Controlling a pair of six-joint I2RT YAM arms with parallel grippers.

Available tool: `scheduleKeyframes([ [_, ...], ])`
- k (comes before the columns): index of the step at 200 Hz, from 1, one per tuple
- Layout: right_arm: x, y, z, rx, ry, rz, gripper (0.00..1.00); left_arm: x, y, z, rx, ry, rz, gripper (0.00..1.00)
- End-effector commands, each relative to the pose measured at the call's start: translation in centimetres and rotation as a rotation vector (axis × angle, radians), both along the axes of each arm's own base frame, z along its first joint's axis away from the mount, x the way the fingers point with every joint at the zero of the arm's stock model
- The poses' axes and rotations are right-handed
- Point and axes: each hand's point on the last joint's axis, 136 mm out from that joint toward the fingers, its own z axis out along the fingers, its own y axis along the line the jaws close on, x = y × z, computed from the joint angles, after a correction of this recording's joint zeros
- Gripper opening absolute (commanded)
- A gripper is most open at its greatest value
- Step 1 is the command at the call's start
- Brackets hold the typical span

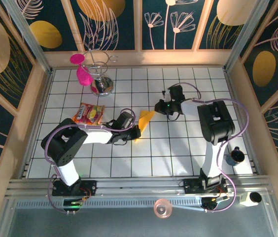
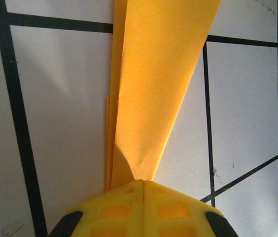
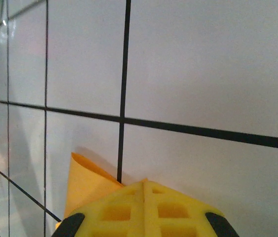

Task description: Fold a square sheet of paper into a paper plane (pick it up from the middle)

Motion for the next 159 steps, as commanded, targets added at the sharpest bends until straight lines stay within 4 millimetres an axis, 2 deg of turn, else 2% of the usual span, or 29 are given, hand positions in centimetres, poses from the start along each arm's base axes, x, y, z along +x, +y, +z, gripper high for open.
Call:
scheduleKeyframes([
  [1, 1.2, -1.3, 4.3, -0.018, -0.121, -0.086, 0.03, -1.1, 0.2, 0.1, 0.028, 0.038, -0.051, 0.00],
  [11, 1.1, -1.8, 4.9, -0.030, -0.129, -0.112, 0.05, -0.5, -0.4, 1.4, 0.009, 0.004, -0.060, 0.00],
  [24, 0.6, -2.2, 5.5, -0.039, -0.129, -0.143, 0.10, 0.5, -1.1, 3.1, -0.014, -0.044, -0.066, 0.07],
  [27, 0.6, -2.3, 5.7, -0.042, -0.132, -0.152, 0.11, 0.9, -1.4, 4.6, -0.036, -0.076, -0.064, 0.09],
  [35, 0.2, -2.5, 5.9, -0.051, -0.126, -0.169, 0.15, 1.8, -1.7, 6.3, -0.058, -0.119, -0.053, 0.16],
  [48, -0.5, -2.8, 6.2, -0.069, -0.108, -0.202, 0.21, 3.1, -1.6, 8.5, -0.083, -0.180, -0.025, 0.25],
  [64, -1.7, -3.1, 6.3, -0.086, -0.076, -0.239, 0.29, 4.3, -0.6, 10.1, -0.094, -0.238, 0.025, 0.36],
  [85, -3.1, -3.0, 6.6, -0.100, -0.045, -0.269, 0.42, 5.4, 1.6, 10.3, -0.068, -0.285, 0.099, 0.50],
  [95, -3.6, -2.3, 6.6, -0.113, -0.026, -0.259, 0.43, 5.8, 3.0, 9.8, -0.043, -0.291, 0.136, 0.56],
  [117, -5.1, -0.5, 5.7, -0.186, 0.029, -0.239, 0.46, 6.1, 5.9, 8.3, 0.014, -0.291, 0.202, 0.68],
  [130, -5.9, 0.7, 5.0, -0.235, 0.059, -0.238, 0.52, 6.1, 7.5, 7.8, 0.041, -0.300, 0.238, 0.76],
  [159, -7.4, 3.5, 3.8, -0.320, 0.109, -0.232, 0.58, 5.8, 10.4, 8.2, 0.092, -0.367, 0.291, 0.93],
])
